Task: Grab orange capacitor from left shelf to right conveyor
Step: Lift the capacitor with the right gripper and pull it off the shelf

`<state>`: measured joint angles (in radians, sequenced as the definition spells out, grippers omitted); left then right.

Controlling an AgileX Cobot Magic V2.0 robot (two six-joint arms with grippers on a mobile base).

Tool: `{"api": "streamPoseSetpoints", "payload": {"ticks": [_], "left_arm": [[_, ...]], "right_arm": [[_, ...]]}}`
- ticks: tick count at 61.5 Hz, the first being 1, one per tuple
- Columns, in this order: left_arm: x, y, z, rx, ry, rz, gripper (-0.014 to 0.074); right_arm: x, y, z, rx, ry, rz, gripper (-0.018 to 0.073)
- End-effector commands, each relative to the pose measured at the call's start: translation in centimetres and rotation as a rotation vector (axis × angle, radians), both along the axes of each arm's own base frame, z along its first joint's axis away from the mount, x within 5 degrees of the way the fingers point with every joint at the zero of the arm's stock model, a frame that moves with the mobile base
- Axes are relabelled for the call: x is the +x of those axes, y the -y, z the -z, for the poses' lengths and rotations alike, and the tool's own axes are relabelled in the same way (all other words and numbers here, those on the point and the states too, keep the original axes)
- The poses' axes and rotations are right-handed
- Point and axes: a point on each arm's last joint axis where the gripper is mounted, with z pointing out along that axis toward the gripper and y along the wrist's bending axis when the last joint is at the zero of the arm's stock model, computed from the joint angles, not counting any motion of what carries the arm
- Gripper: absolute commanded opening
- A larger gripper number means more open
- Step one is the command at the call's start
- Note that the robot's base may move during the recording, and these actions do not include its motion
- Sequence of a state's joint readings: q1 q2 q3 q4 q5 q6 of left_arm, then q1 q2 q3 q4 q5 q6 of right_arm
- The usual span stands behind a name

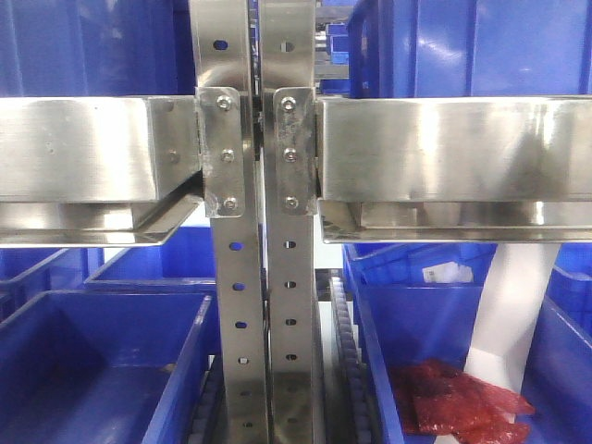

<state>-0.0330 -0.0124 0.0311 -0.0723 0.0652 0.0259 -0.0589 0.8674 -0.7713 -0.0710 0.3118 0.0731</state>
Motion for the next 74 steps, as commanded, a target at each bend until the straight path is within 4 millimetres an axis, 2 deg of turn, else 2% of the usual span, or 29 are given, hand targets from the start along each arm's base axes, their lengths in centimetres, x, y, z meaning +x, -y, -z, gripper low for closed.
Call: {"api": "streamPoseSetpoints", "payload": {"ticks": [1,8,16,31,41,49,74], "left_arm": [[-0.2,-0.1,-1.0,-0.007,0.106,-0.007,-0.0127],[-0.2,-0.1,-1.0,-0.007,0.106,-0.007,-0.0127],[-0.2,-0.1,-1.0,-0.007,0.106,-0.007,-0.0127],[-0.2,-0.1,-1.0,-0.007,0.106,-0.007,-0.0127],[-0.2,-0.1,-1.0,-0.007,0.106,-0.007,-0.0127],[-0.2,-0.1,-1.0,-0.007,0.106,-0.007,-0.0127],[-0.2,-0.1,-1.0,-0.007,0.106,-0.007,-0.0127]], "right_arm": [[-3.1,-0.1,-2.8,-0.019,0.134,0.003,0.0049],[-6.6,-0.3,-3.0,-0.022,0.210,0.005,0.0049],[-9.6,-0.7,-1.6,-0.013,0.262,-0.013,0.0049],[-14.4,-1.1,1.9,0.023,0.345,-0.039,0.0049],[-17.1,-1.1,2.8,0.021,0.402,-0.038,0.0049],[-18.1,-1.1,3.0,0.021,0.416,-0.037,0.0049],[-18.1,-1.1,3.1,0.021,0.411,-0.037,0.0049]]}}
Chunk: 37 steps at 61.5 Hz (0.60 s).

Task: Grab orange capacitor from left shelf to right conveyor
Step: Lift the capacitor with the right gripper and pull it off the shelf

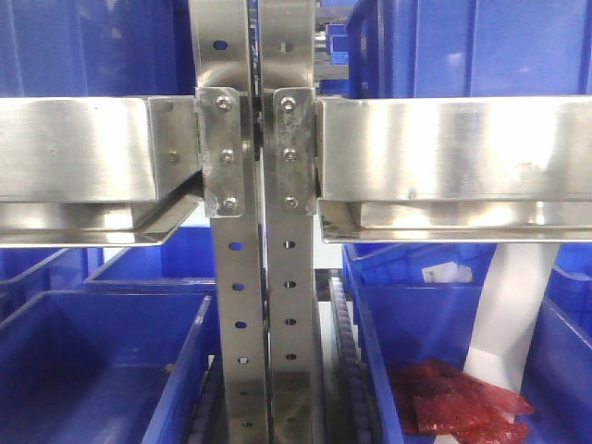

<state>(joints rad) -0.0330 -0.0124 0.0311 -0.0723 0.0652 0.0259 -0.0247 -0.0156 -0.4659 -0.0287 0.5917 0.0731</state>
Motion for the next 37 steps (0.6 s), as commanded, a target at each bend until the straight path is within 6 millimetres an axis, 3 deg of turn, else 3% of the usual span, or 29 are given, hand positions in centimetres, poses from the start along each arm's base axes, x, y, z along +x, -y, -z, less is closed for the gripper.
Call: {"api": "streamPoseSetpoints", "payload": {"ticks": [1,37], "left_arm": [[-0.16,-0.07,-1.04,-0.007,0.106,-0.007,-0.0127],[-0.16,-0.07,-1.04,-0.007,0.106,-0.007,-0.0127]], "right_arm": [[-0.44,-0.02,-1.50,-0.009,0.111,-0.002,0.0049],[-0.44,-0.02,-1.50,-0.009,0.111,-0.002,0.0049]]}}
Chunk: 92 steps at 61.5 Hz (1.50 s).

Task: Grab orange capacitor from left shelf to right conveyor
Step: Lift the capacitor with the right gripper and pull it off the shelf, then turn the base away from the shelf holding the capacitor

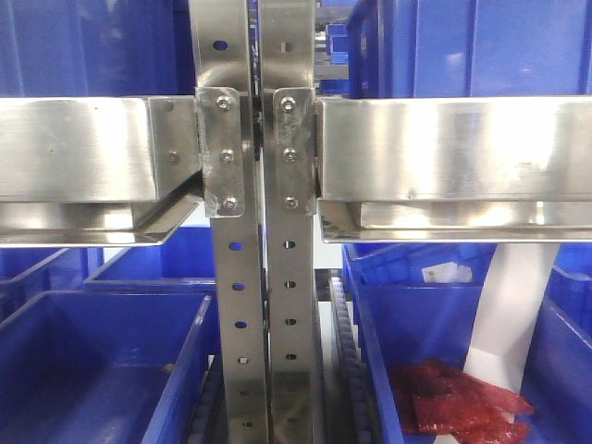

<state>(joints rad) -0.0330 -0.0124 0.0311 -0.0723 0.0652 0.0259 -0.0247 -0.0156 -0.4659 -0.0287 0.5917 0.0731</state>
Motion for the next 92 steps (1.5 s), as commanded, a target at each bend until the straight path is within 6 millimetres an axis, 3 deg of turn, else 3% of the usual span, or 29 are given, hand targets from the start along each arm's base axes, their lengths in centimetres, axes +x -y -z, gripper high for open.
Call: {"api": "streamPoseSetpoints", "payload": {"ticks": [1,92], "left_arm": [[-0.16,-0.07,-1.04,-0.007,0.106,-0.007,-0.0127],[-0.17,0.20,-1.04,-0.010,0.105,0.042,-0.0127]], "right_arm": [[-0.44,-0.02,-1.50,-0.009,0.111,-0.002,0.0049],[-0.44,-0.02,-1.49,-0.009,0.110,-0.002,0.0049]]}}
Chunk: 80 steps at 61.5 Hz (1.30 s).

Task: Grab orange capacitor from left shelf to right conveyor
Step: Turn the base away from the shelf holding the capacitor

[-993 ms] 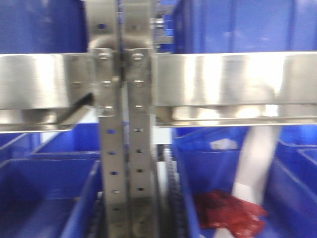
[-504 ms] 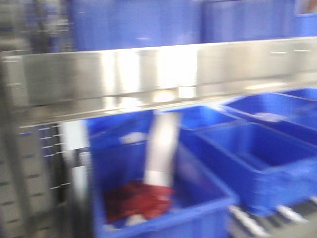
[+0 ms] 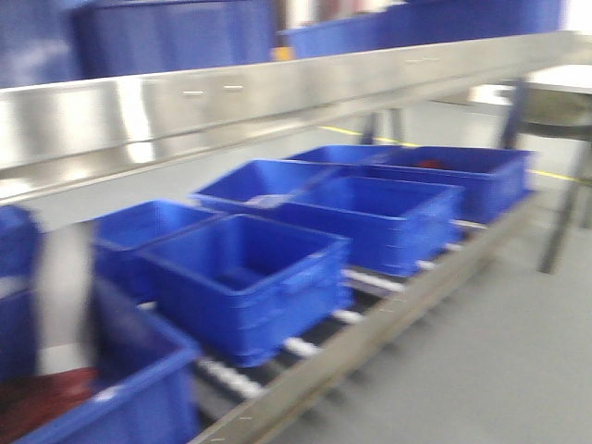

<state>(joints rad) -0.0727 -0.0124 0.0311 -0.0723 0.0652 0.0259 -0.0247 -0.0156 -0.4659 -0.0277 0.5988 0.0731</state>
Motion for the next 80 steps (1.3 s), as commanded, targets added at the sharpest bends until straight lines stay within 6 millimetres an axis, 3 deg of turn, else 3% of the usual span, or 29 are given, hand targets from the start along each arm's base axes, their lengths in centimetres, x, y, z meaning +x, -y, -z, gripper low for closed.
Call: {"api": "streamPoseSetpoints", "payload": {"ticks": [1,80], "left_arm": [[-0.16,-0.02,-1.04,-0.012,0.105,0.003,-0.0127],[-0.16,-0.02,-1.04,-0.012,0.105,0.003,-0.0127]], "right_arm": [[-0.44,-0.02,-1.55,-0.010,0.117,-0.001,0.0049],[-0.44,-0.02,-1.55,-0.010,0.117,-0.001,0.0049]]}}
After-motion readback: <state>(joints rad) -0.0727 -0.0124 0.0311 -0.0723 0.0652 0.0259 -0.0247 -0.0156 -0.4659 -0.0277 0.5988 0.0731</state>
